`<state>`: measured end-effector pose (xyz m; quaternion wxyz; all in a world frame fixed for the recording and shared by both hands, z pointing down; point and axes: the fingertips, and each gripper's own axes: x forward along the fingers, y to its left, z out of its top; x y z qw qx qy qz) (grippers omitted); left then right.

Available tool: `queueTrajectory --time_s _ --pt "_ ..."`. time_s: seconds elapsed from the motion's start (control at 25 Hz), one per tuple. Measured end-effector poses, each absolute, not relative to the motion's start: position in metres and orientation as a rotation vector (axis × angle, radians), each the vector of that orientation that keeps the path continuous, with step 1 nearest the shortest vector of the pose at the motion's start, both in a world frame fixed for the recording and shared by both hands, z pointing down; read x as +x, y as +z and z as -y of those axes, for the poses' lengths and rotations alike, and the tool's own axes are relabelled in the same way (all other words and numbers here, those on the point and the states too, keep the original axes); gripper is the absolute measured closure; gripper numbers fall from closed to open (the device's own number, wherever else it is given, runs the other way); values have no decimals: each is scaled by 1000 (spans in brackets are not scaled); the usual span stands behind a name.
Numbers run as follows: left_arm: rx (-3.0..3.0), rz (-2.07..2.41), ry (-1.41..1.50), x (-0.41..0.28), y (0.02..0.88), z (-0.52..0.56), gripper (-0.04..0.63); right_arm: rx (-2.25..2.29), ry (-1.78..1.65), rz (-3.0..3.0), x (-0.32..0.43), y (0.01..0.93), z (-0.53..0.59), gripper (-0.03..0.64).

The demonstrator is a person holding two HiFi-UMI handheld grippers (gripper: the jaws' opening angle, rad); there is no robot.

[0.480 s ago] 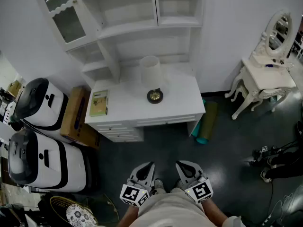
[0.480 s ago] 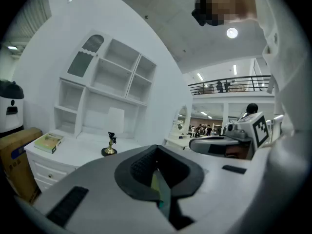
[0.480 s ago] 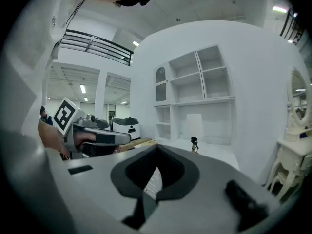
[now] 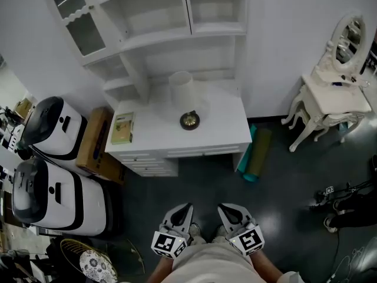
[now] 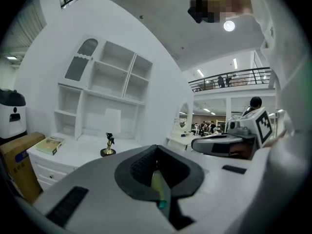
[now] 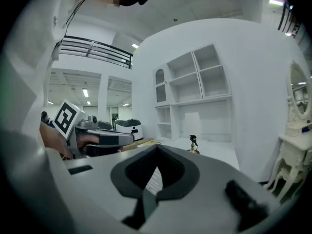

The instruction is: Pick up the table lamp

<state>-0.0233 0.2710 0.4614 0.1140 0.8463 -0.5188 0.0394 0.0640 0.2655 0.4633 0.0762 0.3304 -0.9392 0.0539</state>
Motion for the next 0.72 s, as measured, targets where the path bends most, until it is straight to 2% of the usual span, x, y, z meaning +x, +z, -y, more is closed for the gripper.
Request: queueTrajectory --time_s 0.72 --pt "2437 1500 193 15 481 -272 586 928 243 2787 89 489 -264 604"
